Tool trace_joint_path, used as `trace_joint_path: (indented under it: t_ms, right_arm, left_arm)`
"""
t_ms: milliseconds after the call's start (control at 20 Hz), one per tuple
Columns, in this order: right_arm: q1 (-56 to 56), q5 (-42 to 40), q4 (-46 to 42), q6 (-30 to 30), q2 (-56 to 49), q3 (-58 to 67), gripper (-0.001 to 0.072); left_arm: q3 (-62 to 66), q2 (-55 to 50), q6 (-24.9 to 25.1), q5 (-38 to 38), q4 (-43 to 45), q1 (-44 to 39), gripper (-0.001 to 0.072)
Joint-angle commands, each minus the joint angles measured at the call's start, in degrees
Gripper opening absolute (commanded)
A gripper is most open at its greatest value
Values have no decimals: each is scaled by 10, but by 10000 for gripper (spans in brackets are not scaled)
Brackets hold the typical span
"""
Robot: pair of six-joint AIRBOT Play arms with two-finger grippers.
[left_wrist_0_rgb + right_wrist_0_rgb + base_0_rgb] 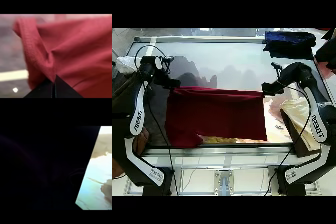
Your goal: Fold the shirts.
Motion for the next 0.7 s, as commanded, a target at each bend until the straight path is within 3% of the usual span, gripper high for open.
trace_joint_path:
  t_ms: [0, 200, 250, 300, 350, 400, 500, 650]
  right_arm:
    - [24, 34, -5, -3, -4, -57, 8]
    - [32, 51, -6, 8, -11, -77, 12]
    - [32, 49, -6, 20, -11, -73, 40]
    - [32, 34, -6, 27, -10, -64, 157]
    - [32, 9, -6, 27, -10, -50, 317]
    - [32, -30, -7, 27, -10, -30, 376]
    - [32, -106, -46, 27, 5, 8, 376]
    - [29, -164, -208, 27, 77, 15, 391]
  left_arm:
    - [-35, 0, 4, -16, -33, 6, 12]
    - [-60, 0, 4, -16, -33, 9, 12]
    - [-61, 0, 4, -17, -33, 9, 35]
    - [-61, 1, 4, -16, -34, 9, 185]
    - [-61, 6, 4, -16, -34, 9, 442]
    - [-61, 16, 4, -16, -33, 9, 573]
    - [-61, 53, 4, -34, -33, 12, 582]
    - [-110, 156, 4, -56, -33, 47, 582]
